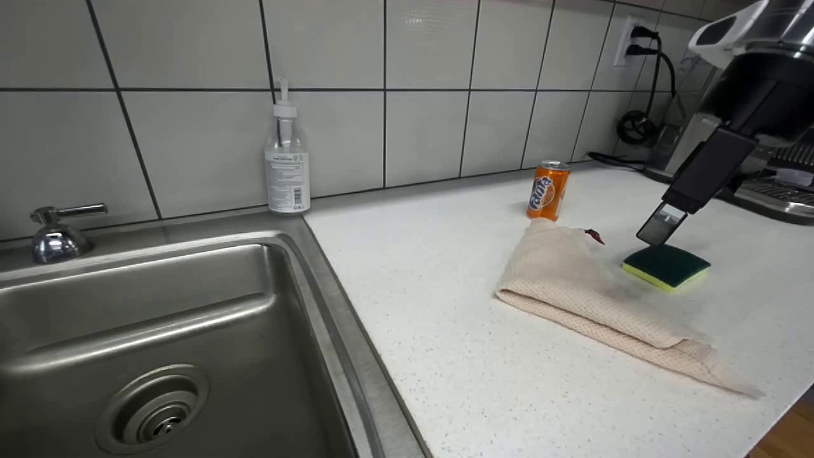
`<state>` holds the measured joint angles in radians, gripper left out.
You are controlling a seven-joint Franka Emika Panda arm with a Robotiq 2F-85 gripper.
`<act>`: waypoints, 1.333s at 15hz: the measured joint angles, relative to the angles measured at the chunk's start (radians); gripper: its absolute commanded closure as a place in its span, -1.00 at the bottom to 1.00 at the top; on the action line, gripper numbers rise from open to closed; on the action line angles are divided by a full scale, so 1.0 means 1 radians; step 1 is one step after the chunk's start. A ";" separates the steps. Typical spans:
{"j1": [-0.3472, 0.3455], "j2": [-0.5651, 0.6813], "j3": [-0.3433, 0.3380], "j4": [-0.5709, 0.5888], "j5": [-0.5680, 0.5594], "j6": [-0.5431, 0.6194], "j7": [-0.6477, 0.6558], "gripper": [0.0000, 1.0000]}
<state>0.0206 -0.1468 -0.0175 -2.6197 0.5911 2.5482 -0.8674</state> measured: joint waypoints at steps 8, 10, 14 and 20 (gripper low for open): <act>0.007 -0.002 -0.017 0.000 -0.046 -0.074 0.001 -1.00; 0.007 -0.005 -0.022 0.000 -0.085 -0.085 0.005 -1.00; 0.006 -0.013 -0.025 -0.001 -0.180 -0.082 0.043 -1.00; 0.000 -0.046 -0.035 -0.025 -0.335 -0.067 0.181 -1.00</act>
<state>0.0210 -0.1928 -0.0523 -2.6450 0.2557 2.4807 -0.6865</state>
